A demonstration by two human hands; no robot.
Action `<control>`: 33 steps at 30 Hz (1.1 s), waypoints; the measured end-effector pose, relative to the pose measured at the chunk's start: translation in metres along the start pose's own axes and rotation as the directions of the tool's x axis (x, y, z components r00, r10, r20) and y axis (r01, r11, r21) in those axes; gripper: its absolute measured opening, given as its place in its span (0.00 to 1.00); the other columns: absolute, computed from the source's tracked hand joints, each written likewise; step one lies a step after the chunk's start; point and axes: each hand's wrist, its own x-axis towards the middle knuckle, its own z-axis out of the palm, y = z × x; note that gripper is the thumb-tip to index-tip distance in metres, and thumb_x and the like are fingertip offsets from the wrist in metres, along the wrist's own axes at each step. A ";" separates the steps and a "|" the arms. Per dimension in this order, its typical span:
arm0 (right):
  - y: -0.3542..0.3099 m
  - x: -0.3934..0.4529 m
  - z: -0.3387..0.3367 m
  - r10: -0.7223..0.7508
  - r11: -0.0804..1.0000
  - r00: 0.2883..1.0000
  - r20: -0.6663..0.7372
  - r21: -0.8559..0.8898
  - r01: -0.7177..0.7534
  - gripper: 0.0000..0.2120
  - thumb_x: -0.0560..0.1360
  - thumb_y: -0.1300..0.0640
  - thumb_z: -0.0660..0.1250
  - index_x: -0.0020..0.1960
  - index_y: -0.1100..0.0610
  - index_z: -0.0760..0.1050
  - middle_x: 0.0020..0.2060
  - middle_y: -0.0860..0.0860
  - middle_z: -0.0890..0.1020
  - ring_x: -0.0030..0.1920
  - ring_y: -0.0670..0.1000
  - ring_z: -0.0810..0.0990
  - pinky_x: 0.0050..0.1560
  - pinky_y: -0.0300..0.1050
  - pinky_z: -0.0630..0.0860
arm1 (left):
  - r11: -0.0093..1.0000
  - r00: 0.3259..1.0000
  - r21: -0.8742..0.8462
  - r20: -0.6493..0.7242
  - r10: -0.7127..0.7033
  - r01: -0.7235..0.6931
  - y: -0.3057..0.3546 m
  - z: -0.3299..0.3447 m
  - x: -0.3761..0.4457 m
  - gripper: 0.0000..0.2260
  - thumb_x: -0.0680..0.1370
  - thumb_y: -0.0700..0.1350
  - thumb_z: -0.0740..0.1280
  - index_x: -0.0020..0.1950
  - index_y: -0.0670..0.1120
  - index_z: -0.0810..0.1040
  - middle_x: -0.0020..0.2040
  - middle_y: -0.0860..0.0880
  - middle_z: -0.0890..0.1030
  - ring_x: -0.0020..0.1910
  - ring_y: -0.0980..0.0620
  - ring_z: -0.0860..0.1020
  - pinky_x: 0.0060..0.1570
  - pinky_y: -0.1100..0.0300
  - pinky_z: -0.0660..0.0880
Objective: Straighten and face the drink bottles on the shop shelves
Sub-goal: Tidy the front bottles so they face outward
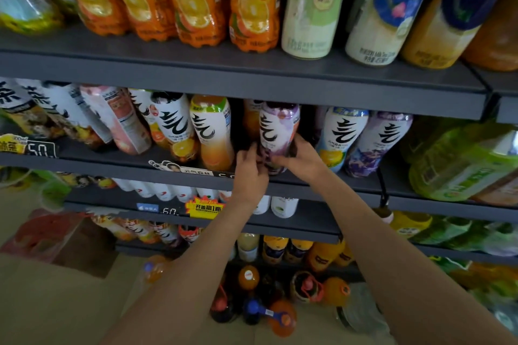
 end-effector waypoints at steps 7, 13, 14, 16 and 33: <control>0.016 -0.020 0.001 -0.140 0.975 0.938 -0.316 -0.212 0.074 0.15 0.73 0.65 0.66 0.59 0.67 0.71 0.55 0.62 0.75 0.55 0.59 0.74 0.48 0.39 0.67 | 0.996 0.999 -0.084 0.046 -0.022 0.026 0.002 0.015 0.010 0.21 0.72 0.39 0.72 0.62 0.38 0.70 0.58 0.40 0.71 0.58 0.43 0.72 0.54 0.64 0.66; 0.032 -0.058 -0.020 -0.058 0.997 0.695 -0.717 -0.082 0.000 0.16 0.72 0.61 0.70 0.56 0.65 0.70 0.54 0.59 0.74 0.53 0.58 0.76 0.48 0.43 0.71 | 0.983 0.989 -0.174 0.142 -0.029 0.054 0.007 0.022 0.019 0.34 0.69 0.44 0.75 0.70 0.43 0.63 0.64 0.46 0.73 0.63 0.49 0.72 0.62 0.58 0.68; 0.033 -0.058 -0.025 -0.048 0.995 0.699 -0.714 -0.095 -0.028 0.20 0.72 0.60 0.71 0.59 0.65 0.69 0.57 0.59 0.73 0.56 0.59 0.75 0.51 0.45 0.71 | 0.990 0.994 -0.135 0.107 -0.018 0.033 0.010 0.025 0.020 0.33 0.68 0.45 0.76 0.69 0.42 0.66 0.63 0.44 0.72 0.63 0.46 0.72 0.61 0.57 0.69; 0.028 -0.052 -0.026 -0.009 0.985 0.737 -0.676 -0.131 -0.109 0.26 0.72 0.54 0.71 0.65 0.63 0.67 0.60 0.58 0.75 0.60 0.58 0.74 0.54 0.49 0.70 | 0.997 0.998 -0.074 0.056 -0.007 0.012 0.012 0.029 0.018 0.31 0.67 0.47 0.77 0.66 0.41 0.70 0.59 0.41 0.70 0.59 0.42 0.73 0.60 0.55 0.70; 0.043 -0.073 -0.048 -0.051 0.976 0.786 -0.616 -0.197 -0.090 0.26 0.68 0.50 0.75 0.55 0.65 0.69 0.52 0.60 0.78 0.54 0.61 0.76 0.49 0.54 0.74 | 0.998 0.997 -0.015 -0.059 0.052 -0.053 0.036 0.065 0.021 0.24 0.67 0.46 0.76 0.60 0.41 0.76 0.57 0.43 0.74 0.56 0.44 0.75 0.48 0.61 0.68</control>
